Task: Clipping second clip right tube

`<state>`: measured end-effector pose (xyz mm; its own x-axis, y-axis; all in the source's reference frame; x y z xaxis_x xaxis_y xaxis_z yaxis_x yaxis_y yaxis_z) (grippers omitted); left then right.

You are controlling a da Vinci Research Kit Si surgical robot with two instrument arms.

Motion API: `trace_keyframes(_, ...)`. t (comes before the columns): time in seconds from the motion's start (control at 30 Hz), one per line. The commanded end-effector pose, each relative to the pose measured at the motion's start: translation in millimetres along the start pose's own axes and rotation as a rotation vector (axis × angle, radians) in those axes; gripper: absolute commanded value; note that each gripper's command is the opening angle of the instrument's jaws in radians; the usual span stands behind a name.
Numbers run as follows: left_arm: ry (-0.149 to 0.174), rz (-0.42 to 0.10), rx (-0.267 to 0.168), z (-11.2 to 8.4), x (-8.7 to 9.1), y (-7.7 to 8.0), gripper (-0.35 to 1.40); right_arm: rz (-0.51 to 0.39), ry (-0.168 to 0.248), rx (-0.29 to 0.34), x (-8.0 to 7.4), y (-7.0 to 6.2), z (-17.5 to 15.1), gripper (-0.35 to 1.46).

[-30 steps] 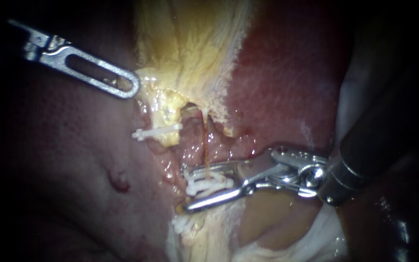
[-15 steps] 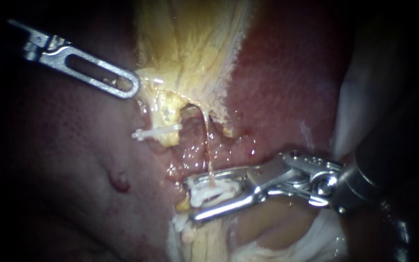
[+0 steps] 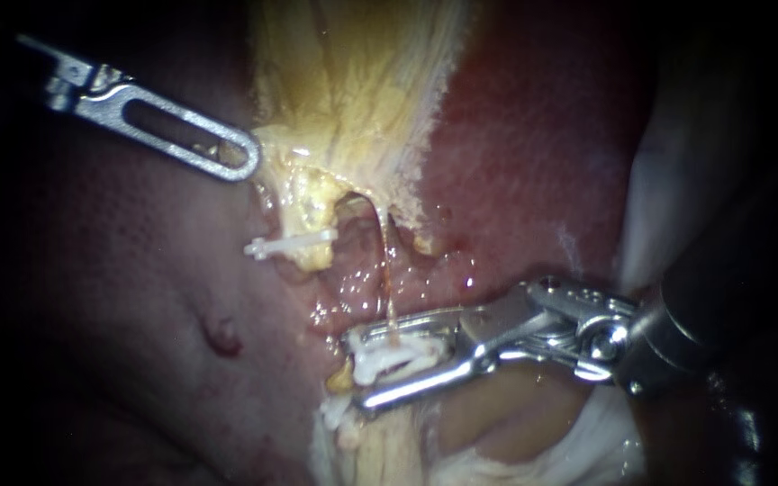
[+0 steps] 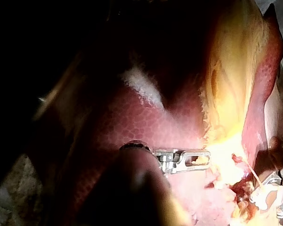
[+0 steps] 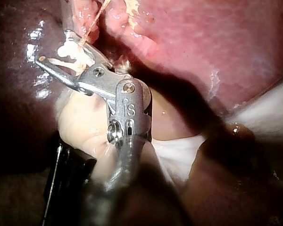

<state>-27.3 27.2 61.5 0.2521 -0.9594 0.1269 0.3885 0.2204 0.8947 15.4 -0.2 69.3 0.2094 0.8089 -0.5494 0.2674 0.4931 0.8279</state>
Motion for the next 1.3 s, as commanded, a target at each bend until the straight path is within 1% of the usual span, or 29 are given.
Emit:
trace_keyframes(0.03, 0.000, 0.000, 0.000, 0.0, 0.0, 0.0, -0.35, 0.002, -0.001, 0.000, 0.0, 0.0, -0.1, 0.35)
trace_keyframes(0.3, 0.000, 0.000, 0.000, 0.1, 0.1, 0.0, -0.35, 0.016, 0.002, 0.003, 0.3, 0.3, -0.6, 0.21)
trace_keyframes(0.43, 0.000, 0.000, 0.000, 0.1, 0.1, 0.0, -0.35, 0.034, -0.011, -0.002, 0.2, 0.3, -0.9, -0.11)
trace_keyframes(0.57, -0.001, 0.000, -0.001, 0.1, 0.1, 0.1, -0.35, 0.041, -0.011, -0.002, 0.3, 0.2, -1.0, -0.29)
trace_keyframes(0.63, -0.001, 0.001, -0.001, 0.1, 0.1, 0.1, -0.35, 0.041, -0.014, -0.003, 0.4, 0.2, -1.0, -0.35)
trace_keyframes(0.8, -0.001, 0.001, -0.001, 0.1, 0.1, 0.1, -0.35, 0.054, -0.022, -0.011, 0.4, 0.2, -1.1, -0.35)
trace_keyframes(0.87, -0.001, 0.001, -0.001, 0.1, 0.1, 0.1, -0.35, 0.073, -0.032, -0.016, 0.4, 0.3, -1.2, -0.35)
trace_keyframes(1.0, 0.000, 0.001, -0.001, 0.1, 0.1, 0.1, -0.35, 0.074, -0.056, -0.021, 0.4, 0.3, -1.3, -0.35)
trace_keyframes(1.3, 0.000, 0.001, -0.001, 0.1, 0.1, 0.1, -0.35, 0.074, -0.062, -0.011, 0.3, 0.6, -1.4, -0.35)
